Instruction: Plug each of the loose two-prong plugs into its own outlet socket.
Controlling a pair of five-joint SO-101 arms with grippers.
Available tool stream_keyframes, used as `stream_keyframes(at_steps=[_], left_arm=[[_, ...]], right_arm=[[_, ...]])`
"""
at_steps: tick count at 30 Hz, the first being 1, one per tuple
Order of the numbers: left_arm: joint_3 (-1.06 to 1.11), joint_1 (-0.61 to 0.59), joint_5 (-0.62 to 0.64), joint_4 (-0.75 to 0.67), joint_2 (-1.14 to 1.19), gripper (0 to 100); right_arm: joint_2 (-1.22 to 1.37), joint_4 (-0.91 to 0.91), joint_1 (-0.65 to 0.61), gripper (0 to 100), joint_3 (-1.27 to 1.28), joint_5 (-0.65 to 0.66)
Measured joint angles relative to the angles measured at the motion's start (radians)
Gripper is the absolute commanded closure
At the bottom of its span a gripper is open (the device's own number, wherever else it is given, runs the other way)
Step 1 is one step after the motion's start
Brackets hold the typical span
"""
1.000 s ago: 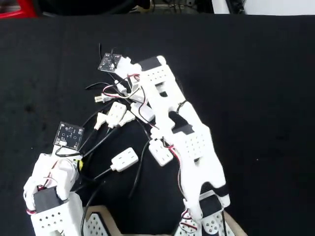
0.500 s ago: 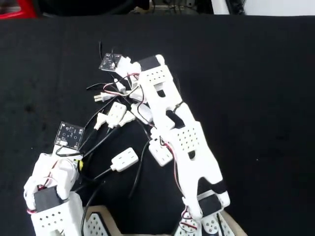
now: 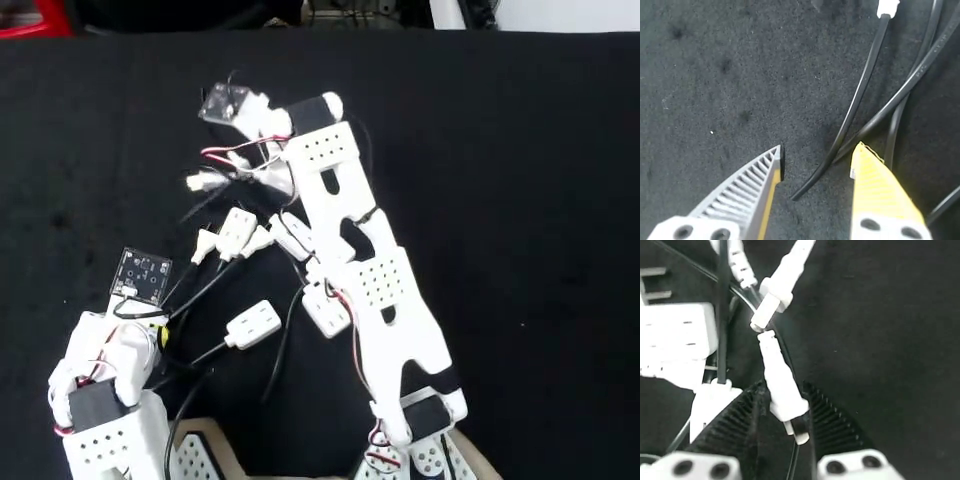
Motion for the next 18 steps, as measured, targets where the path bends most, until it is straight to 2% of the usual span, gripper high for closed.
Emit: stream_keyframes(at_steps=[12,18], left_arm=[[0.002,0.023,0.000,0.000,0.000,78],[0.002,0.029,0.000,0.000,0.000,78]], right_arm=[[-0.005,0.002,0.074,98.7,-0.028,-0.152],[-0.121,0.002,0.147,98.5,0.241,-0.158]])
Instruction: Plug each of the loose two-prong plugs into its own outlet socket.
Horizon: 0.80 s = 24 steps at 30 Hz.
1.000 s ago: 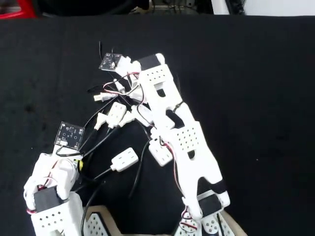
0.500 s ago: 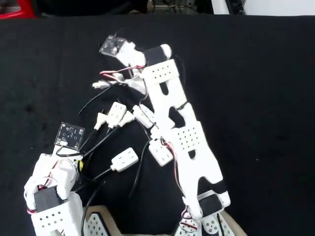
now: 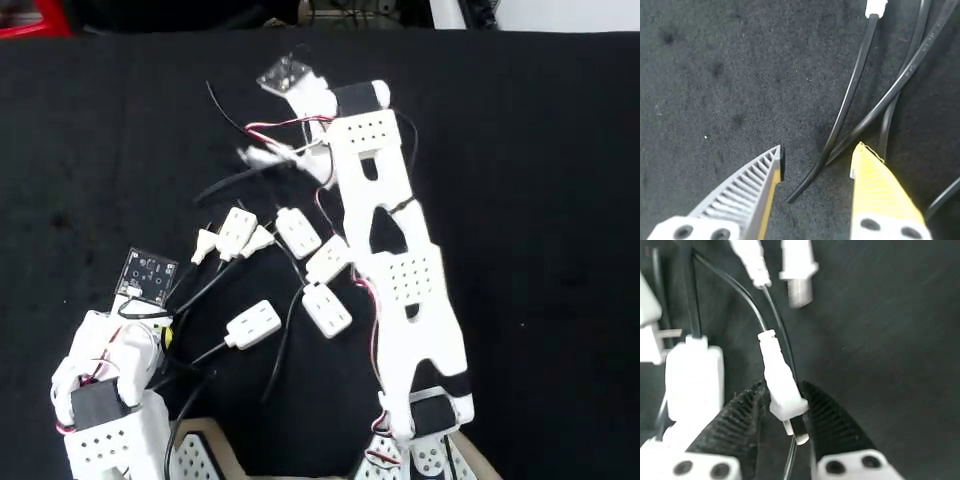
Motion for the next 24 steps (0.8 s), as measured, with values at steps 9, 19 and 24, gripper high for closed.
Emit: stream_keyframes(at_steps=[9,19,24], left_arm=[[0.000,0.005,0.000,0.000,0.000,78],[0.000,0.005,0.000,0.000,0.000,78],[0.000,0.005,0.000,0.000,0.000,78]], right_arm=[[-0.044,-0.008,-0.002,79.8,0.270,0.061],[-0.044,-0.008,-0.035,87.1,0.270,0.169],[-0.044,-0.008,-0.035,96.7,0.270,0.196]])
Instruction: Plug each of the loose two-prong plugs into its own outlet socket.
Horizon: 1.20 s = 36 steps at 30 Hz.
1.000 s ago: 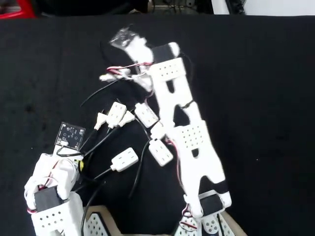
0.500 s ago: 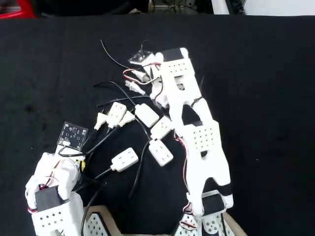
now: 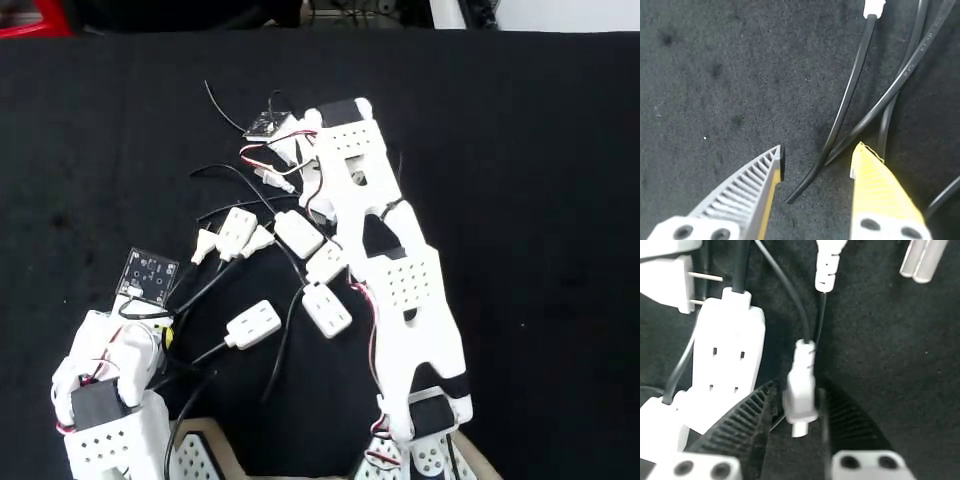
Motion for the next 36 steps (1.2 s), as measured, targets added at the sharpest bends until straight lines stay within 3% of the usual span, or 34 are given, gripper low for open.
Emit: stream_keyframes(at_steps=[31,36], left_arm=[[0.000,0.000,0.000,0.000,0.000,78],[0.000,0.000,0.000,0.000,0.000,78]], right_arm=[[0.112,0.008,-0.060,97.9,-0.114,0.037],[0.132,0.011,-0.063,90.3,-0.132,0.037]])
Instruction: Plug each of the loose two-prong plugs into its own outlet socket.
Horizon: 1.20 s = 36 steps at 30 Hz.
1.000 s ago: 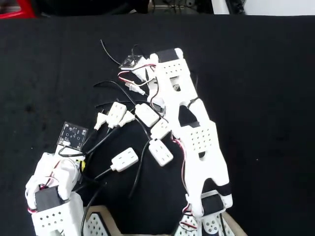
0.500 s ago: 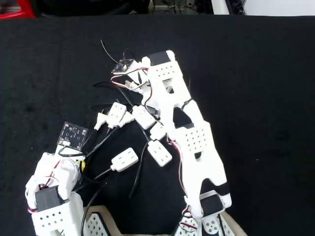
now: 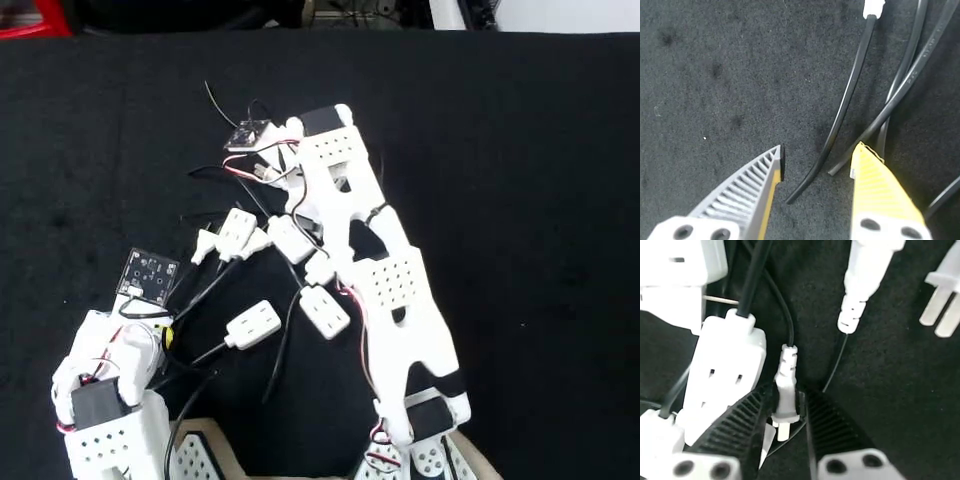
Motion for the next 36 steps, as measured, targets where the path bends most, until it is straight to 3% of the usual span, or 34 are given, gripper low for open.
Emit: stream_keyframes(at_steps=[9,19,28,36], left_arm=[[0.000,0.000,0.000,0.000,0.000,78],[0.000,0.000,0.000,0.000,0.000,78],[0.000,0.000,0.000,0.000,0.000,78],[0.000,0.000,0.000,0.000,0.000,78]], right_arm=[[-0.009,0.000,-0.023,98.8,0.069,0.000],[-0.003,-0.002,-0.021,98.7,0.044,0.000],[-0.140,-0.002,0.029,98.7,0.032,-0.216],[-0.405,-0.002,0.021,98.7,0.114,-0.311]])
